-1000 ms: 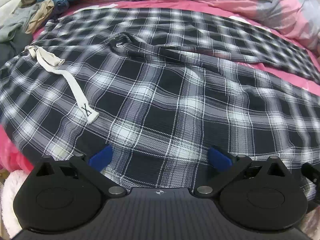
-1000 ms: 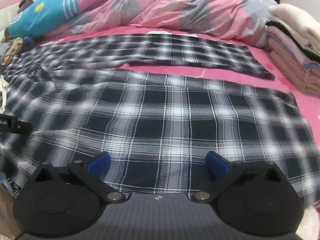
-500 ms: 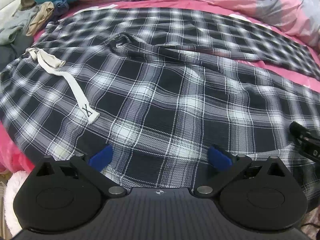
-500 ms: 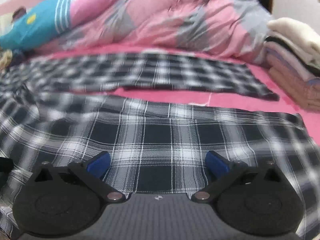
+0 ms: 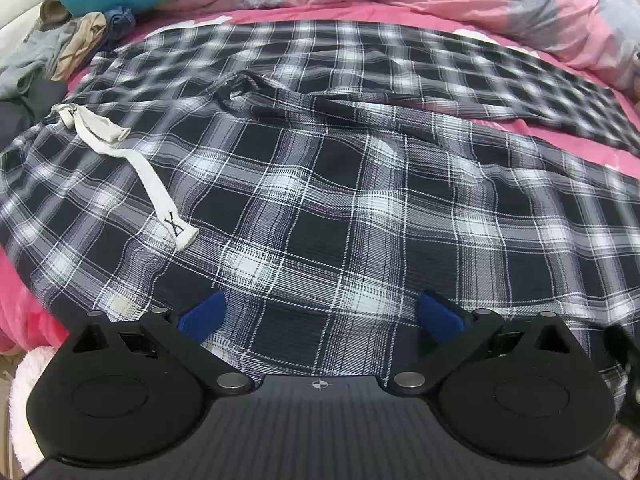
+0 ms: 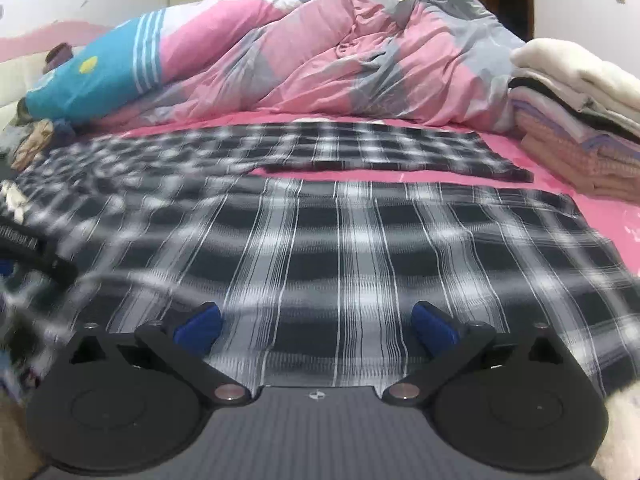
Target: Fold clothes
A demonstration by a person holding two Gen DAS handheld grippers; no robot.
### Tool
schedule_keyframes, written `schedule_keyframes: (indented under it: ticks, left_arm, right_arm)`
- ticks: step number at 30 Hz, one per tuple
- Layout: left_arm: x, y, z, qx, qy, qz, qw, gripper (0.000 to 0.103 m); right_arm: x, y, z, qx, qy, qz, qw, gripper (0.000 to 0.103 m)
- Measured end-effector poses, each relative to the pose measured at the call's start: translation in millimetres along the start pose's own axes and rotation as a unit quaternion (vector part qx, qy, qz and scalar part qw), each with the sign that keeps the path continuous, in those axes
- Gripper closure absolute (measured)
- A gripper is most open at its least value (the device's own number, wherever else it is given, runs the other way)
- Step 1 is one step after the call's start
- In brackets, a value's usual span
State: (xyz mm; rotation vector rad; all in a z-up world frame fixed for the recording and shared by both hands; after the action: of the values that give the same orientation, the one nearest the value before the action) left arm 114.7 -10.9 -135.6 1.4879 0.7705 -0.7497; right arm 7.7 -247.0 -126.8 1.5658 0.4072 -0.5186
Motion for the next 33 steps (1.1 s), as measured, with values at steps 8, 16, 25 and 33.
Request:
schedule_keyframes:
  ticks: [8,16,25,33]
  left_arm:
    - [0.6,0.0,-2.0,0.001,-0.005,0.002,1.0000,0.000]
    - [2.3,-0.3,-3.9,0.004,-0.022,0.009,0.9997,0.000]
    - [3.0,0.1,-2.1,0.007,-0.020,0.019,0.9996,0.000]
    - [1.4,-1.6,-1.9,0.008,-0.017,0.030,0.9994,0.000]
  right_arm:
    - [-16.6,-11.3,-5.1,-0.032,0.003,-0.011,0.999,0.000]
    - [-33.4,-12.7,-0.8,-0.033,-0.004,0.003,0.999,0.000]
    - [-38.9,-9.6,27.1,0.005,-0.015,0.030,0.999,0.000]
    - [-43.4,-5.4,56.2,0.025,-0.024,0.052,0.998,0.000]
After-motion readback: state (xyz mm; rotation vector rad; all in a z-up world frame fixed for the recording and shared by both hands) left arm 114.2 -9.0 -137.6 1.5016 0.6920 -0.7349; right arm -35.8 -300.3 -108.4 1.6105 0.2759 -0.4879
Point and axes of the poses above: each gripper's, at about its wrist camera, not at the fingertips, and x roughly the way its jaws point, z to its right, y to its top, the point moved 7 cm from there along x, roughly the way its jaws point, and after that the axes turned 2 degrees about y, right-handed, at the moved point
